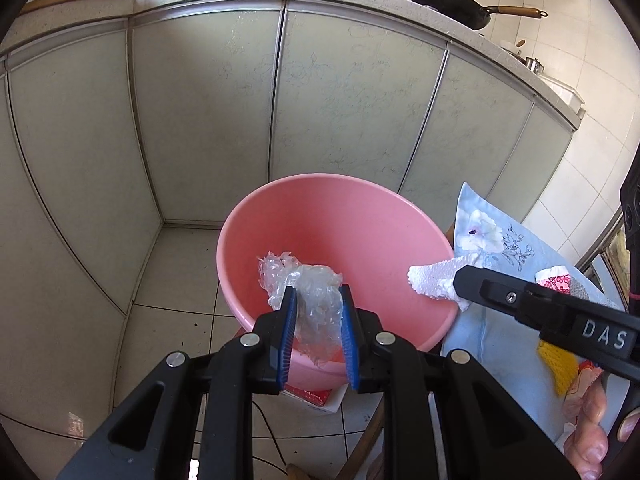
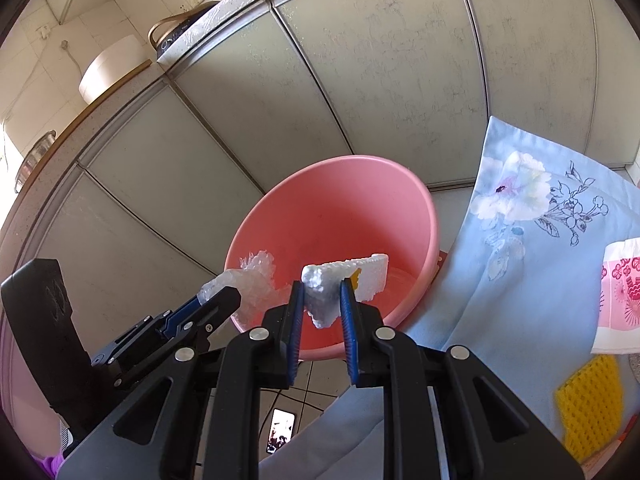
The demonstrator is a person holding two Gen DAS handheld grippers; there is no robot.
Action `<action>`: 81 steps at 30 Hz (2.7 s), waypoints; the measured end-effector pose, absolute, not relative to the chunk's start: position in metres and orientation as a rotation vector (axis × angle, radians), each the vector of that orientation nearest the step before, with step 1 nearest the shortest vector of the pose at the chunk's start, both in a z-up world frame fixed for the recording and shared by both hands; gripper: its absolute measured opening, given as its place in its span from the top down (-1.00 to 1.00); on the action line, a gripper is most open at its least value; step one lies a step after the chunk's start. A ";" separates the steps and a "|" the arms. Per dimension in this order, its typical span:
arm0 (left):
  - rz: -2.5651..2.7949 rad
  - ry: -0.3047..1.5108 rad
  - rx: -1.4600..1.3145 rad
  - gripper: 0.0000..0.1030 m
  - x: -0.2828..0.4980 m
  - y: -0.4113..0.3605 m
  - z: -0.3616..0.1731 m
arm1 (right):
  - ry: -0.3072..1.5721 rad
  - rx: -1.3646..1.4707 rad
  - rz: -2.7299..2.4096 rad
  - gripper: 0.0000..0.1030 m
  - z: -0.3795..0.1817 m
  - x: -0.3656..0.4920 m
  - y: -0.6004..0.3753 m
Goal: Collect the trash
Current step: 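Carry the plastic bag and foam block in both tools over the pink bin, then open the left tool to drop the bag while the right tool releases the foam block into the bin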
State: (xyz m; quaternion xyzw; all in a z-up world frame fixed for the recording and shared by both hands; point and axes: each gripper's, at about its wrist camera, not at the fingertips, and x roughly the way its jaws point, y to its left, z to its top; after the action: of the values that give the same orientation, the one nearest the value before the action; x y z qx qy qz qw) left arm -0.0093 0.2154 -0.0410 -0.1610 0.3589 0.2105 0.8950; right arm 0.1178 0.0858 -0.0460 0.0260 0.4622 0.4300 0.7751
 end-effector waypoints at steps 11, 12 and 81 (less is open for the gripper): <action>0.435 0.749 -0.327 0.60 -0.008 0.214 -0.042 | 1.002 0.055 0.930 0.64 -0.047 0.119 0.088; 0.434 0.749 -0.328 0.60 -0.008 0.214 -0.042 | 1.001 0.056 0.931 0.64 -0.047 0.119 0.088; 0.429 0.727 -0.370 0.02 -0.015 0.220 -0.045 | 0.995 0.012 0.909 0.35 -0.040 0.125 0.099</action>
State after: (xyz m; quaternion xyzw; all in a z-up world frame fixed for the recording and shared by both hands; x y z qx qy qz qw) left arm -0.0146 0.2199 -0.0446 -0.1785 0.3509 0.2071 0.8956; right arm 0.1245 0.0989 -0.0404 0.0057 0.4606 0.4210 0.7814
